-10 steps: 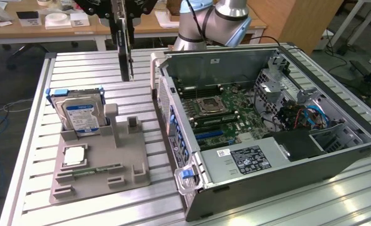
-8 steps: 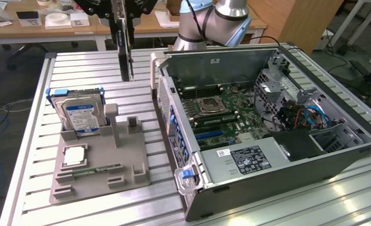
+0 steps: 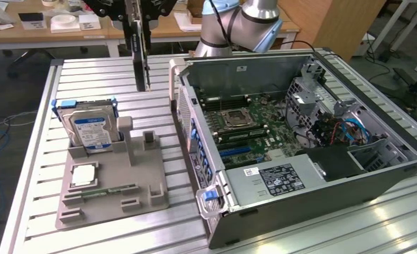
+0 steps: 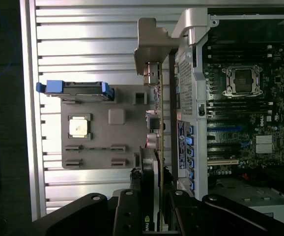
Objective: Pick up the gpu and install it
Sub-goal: 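Pick up the gpu and move the gpu toward the slot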
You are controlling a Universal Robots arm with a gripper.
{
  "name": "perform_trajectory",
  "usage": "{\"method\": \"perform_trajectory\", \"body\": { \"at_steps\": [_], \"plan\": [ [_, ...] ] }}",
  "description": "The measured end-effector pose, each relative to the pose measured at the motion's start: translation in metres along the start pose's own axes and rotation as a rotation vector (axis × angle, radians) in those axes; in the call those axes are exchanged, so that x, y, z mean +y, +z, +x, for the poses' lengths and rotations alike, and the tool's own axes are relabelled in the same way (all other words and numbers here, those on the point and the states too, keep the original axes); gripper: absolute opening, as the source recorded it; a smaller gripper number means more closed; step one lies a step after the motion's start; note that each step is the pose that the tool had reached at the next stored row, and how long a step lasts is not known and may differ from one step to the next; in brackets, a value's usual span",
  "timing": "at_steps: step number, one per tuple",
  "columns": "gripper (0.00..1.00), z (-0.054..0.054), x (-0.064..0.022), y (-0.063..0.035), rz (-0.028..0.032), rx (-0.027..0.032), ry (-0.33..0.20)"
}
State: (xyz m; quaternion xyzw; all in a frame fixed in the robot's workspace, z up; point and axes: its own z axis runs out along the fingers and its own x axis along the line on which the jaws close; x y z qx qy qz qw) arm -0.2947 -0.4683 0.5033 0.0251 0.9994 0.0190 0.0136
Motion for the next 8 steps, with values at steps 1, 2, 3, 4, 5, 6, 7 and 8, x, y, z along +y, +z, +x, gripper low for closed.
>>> {"method": "perform_trajectory", "body": {
  "at_steps": [1,2,3,4,5,6,7,8],
  "plan": [
    [0.27,0.0000,0.0000,0.0000,0.0000,0.0000,0.000],
    [0.27,0.0000,0.0000,0.0000,0.0000,0.0001,0.000],
    [0.27,0.0000,0.0000,0.0001,0.0000,0.0000,0.000],
    [0.27,0.0000,0.0000,0.0008,0.0000,0.0000,0.000],
    [0.27,0.0001,-0.0001,0.0022,0.0000,0.0000,0.000],
    [0.27,0.0002,-0.0002,0.0040,-0.0001,0.0001,0.000],
    [0.27,0.0002,-0.0002,0.0059,0.0000,0.0000,0.000],
    [0.27,0.0003,-0.0003,0.0077,0.0000,0.0001,0.000]
  ]
}}
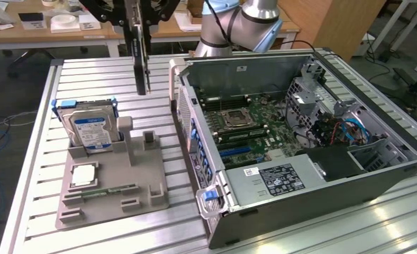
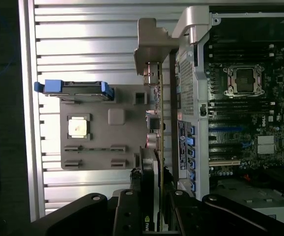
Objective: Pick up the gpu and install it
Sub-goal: 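Pick up the gpu and move the gpu toward the slot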
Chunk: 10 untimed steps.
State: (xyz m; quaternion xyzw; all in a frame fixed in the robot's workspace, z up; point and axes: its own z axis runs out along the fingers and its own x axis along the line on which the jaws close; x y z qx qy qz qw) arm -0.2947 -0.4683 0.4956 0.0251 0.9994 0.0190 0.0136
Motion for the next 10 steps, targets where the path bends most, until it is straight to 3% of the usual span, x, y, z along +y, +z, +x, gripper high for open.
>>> {"method": "perform_trajectory", "body": {
  "at_steps": [10],
  "plan": [
    [0.27,0.000,-0.0006,0.0161,0.0000,0.0000,0.000]
  ]
}}
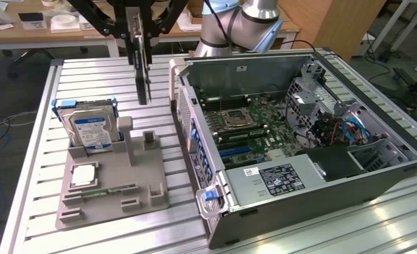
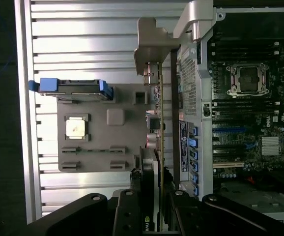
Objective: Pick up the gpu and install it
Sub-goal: 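Pick up the gpu and move the gpu toward the slot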
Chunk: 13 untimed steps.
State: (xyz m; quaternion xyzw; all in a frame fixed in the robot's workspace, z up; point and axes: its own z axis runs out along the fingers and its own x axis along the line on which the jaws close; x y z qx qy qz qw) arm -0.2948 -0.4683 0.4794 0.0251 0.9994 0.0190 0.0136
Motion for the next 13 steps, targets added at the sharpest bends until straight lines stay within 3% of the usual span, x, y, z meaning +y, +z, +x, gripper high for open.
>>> {"method": "perform_trajectory", "body": {
  "at_steps": [4,13],
  "plan": [
    [0.27,0.0002,-0.0002,0.0057,0.0000,0.0000,0.000],
    [0.27,-0.0036,0.0000,0.0062,0.0000,0.0000,0.000]
  ]
}}
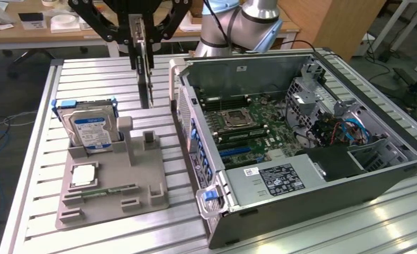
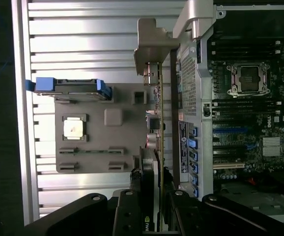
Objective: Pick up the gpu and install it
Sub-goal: 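Pick up the gpu and move the gpu toward the slot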
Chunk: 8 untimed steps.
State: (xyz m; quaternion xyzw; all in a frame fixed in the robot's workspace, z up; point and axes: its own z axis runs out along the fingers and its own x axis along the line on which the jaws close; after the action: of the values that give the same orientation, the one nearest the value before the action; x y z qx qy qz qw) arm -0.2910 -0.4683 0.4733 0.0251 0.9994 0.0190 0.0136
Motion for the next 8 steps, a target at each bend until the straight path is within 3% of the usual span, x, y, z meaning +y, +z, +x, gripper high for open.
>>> {"method": "perform_trajectory", "body": {
  "at_steps": [8],
  "plan": [
    [0.27,-0.018,0.0009,0.0006,0.0000,0.0000,0.000]
  ]
}}
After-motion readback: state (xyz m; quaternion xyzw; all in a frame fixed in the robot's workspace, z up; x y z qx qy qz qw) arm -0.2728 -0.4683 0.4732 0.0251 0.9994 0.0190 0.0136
